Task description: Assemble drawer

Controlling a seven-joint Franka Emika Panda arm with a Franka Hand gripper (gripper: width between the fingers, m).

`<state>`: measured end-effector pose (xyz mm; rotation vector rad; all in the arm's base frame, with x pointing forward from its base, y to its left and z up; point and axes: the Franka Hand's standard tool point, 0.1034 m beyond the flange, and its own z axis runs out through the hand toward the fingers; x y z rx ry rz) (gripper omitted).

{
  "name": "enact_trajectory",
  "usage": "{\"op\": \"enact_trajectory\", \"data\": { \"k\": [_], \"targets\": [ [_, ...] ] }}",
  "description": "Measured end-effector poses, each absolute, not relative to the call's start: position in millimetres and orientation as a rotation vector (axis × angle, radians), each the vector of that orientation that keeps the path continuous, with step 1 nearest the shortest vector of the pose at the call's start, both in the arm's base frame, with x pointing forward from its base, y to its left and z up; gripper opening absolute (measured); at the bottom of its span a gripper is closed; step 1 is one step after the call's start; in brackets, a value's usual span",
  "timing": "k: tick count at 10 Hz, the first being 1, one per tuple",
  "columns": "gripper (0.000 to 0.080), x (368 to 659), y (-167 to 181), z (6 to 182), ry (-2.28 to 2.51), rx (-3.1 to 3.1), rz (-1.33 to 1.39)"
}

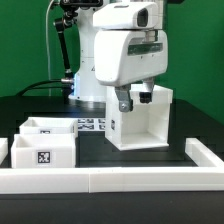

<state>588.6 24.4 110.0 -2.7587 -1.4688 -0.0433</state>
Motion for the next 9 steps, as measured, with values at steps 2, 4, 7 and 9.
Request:
{"op": "enact_trajectory", "data": {
  "k": [2, 4, 7, 9],
  "targets": [
    [0.0650, 591.3, 24.7, 111.0, -1.469, -2.756, -0.070],
    [0.0650, 591.3, 24.6, 110.9, -1.470, -2.756, -0.070],
    [0.0650, 591.1, 24.8, 110.8, -1.416, -2.783, -0.069],
    [0.0650, 584.3, 32.0, 109.1, -1.193, -2.881, -0.061]
  ]
}}
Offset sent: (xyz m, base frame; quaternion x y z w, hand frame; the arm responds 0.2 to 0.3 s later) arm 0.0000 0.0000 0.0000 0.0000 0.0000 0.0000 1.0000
